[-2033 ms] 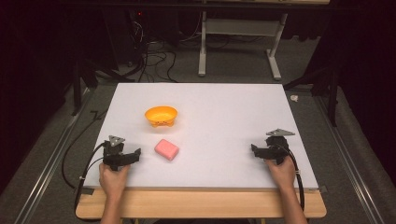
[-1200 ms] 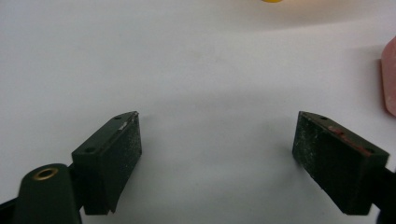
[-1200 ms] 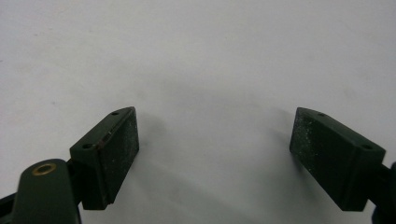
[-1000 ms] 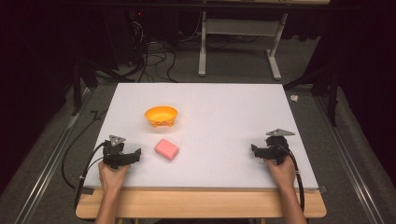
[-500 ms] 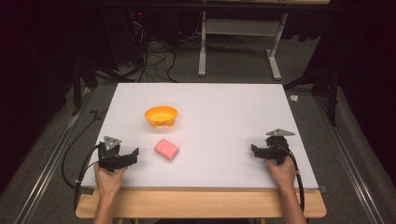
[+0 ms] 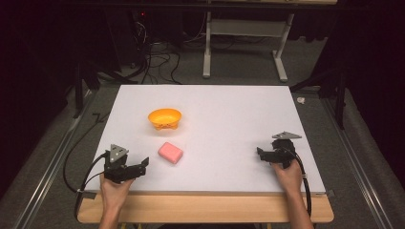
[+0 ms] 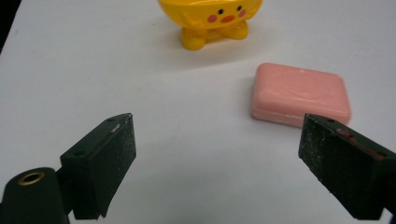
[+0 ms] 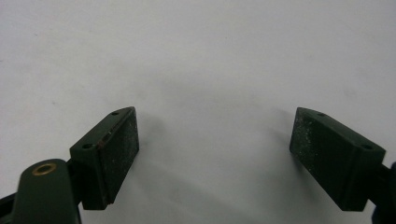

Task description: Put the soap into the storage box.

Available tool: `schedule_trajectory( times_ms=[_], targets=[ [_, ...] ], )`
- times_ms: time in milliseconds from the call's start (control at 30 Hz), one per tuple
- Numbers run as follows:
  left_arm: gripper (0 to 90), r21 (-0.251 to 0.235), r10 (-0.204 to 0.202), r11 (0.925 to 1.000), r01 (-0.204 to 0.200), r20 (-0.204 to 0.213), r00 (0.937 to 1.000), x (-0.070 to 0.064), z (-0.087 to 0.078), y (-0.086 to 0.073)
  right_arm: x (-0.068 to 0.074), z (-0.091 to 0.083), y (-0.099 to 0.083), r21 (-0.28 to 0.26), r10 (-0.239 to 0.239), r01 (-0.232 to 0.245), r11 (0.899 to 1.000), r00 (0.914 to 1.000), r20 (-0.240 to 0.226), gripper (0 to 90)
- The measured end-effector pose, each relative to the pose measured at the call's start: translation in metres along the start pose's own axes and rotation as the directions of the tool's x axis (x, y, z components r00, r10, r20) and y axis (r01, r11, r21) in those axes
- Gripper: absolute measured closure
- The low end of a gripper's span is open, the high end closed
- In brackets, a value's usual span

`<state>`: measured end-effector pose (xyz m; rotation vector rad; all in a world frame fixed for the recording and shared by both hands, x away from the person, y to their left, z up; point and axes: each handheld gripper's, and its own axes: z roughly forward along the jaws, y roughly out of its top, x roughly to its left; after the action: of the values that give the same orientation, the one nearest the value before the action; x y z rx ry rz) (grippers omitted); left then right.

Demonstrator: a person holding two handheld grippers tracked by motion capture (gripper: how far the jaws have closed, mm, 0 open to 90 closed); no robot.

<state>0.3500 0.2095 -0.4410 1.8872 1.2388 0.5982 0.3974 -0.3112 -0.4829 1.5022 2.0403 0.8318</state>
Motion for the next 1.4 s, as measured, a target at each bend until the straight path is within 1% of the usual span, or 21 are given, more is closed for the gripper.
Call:
schedule_trajectory(
  times_ms=[33,167,200,267,333,367,467,567,600,633,800,867,933,967,1000,1033,1067,1133,1200,1233,1400],
  targets=[
    [11.5,0.0,0.0,1.0,0.0,0.0,1.0,0.0,0.0,0.0,0.0,0.0,0.0,0.0,0.0,0.0,1.0,1.0,0.0,16.2],
    [10.3,-0.006,0.013,0.9999,-0.013,0.034,0.9993,-0.015,0.001,0.007,0.0,0.0,0.0,0.0,0.0,0.0,1.0,1.0,0.0,16.2],
    [9.8,-0.006,0.013,0.9999,-0.013,0.034,0.9993,-0.015,0.001,0.007,0.0,0.0,0.0,0.0,0.0,0.0,1.0,1.0,0.0,16.2],
    [9.3,0.001,0.019,0.9998,-0.019,0.05,0.9986,-0.02,0.004,0.01,0.0,0.0,0.0,0.0,0.0,0.0,1.0,1.0,0.0,16.2],
    [8.1,0.009,0.025,0.9996,-0.026,0.063,0.9977,-0.023,0.007,0.013,0.0,0.0,0.0,0.0,0.0,0.0,1.0,1.0,0.0,16.2],
    [7.7,0.02,0.03,0.9993,-0.031,0.076,0.9967,-0.027,0.012,0.015,0.0,0.0,0.0,0.0,0.0,0.0,1.0,1.0,-0.001,16.2],
    [6.8,0.029,0.037,0.9988,-0.04,0.082,0.996,-0.03,0.016,0.017,0.0,0.0,0.0,0.0,0.0,0.0,1.0,1.0,-0.001,16.2],
    [4.9,0.047,0.047,0.9976,-0.052,0.1,0.9939,-0.036,0.026,0.022,0.0,0.0,0.0,0.0,0.0,0.0,1.0,1.0,-0.001,16.2],
    [4.8,0.047,0.047,0.9976,-0.052,0.1,0.9939,-0.036,0.026,0.022,0.0,0.0,0.0,0.0,0.0,0.0,1.0,1.0,-0.001,16.2],
    [4.8,0.049,0.036,0.998,-0.041,0.11,0.9933,-0.037,0.03,0.024,0.0,0.0,0.0,0.0,0.0,0.0,1.0,1.0,0.0,16.2],
    [2.8,0.081,0.043,0.9954,-0.052,0.113,0.9927,-0.04,0.041,0.028,0.0,0.0,0.0,0.0,0.0,0.0,1.0,1.0,0.0,16.2],
    [2.1,0.093,0.055,0.9935,-0.065,0.11,0.9924,-0.043,0.047,0.029,0.0,0.0,0.0,0.0,0.0,0.0,1.0,1.0,0.0,16.2],
    [1.2,0.108,0.058,0.9917,-0.07,0.113,0.9919,-0.045,0.052,0.031,0.0,0.0,0.0,0.0,0.0,0.0,1.0,1.0,0.0,16.2],
    [0.6,0.124,0.065,0.9891,-0.079,0.114,0.9913,-0.047,0.058,0.032,0.0,0.0,0.0,0.0,0.0,0.0,1.0,1.0,0.0,16.2],
    [0.6,0.124,0.065,0.9891,-0.079,0.114,0.9913,-0.047,0.058,0.032,0.0,0.0,0.0,0.0,-0.001,0.001,1.0,1.0,0.0,16.2],
    [0.6,0.134,0.066,0.9876,-0.082,0.121,0.9905,-0.049,0.064,0.033,0.0,0.0,0.0,0.0,0.0,0.0,1.0,1.0,0.0,16.2],
    [0.6,0.134,0.066,0.9876,-0.082,0.121,0.9905,-0.049,0.064,0.033,0.0,0.0,0.0,0.0,0.0,0.0,1.0,1.0,0.0,16.2],
    [0.5,0.149,0.068,0.9851,-0.085,0.119,0.9906,-0.05,0.07,0.032,0.0,0.0,0.0,0.0,-0.001,0.001,1.0,1.0,0.0,16.2],
    [0.2,0.166,0.068,0.9823,-0.087,0.117,0.9908,-0.05,0.076,0.031,0.0,0.0,0.0,0.0,0.0,0.0,1.0,1.0,0.0,16.2],
    [0.2,0.18,0.069,0.9796,-0.089,0.115,0.9909,-0.051,0.08,0.03,0.0,0.0,0.0,-0.001,0.0,0.0,1.0,1.0,0.0,16.2],
    [0.6,0.192,0.08,0.9763,-0.1,0.106,0.9911,-0.052,0.086,0.028,0.0,0.0,0.0,0.0,0.0,0.0,1.0,1.0,-0.001,16.2]
  ],
)
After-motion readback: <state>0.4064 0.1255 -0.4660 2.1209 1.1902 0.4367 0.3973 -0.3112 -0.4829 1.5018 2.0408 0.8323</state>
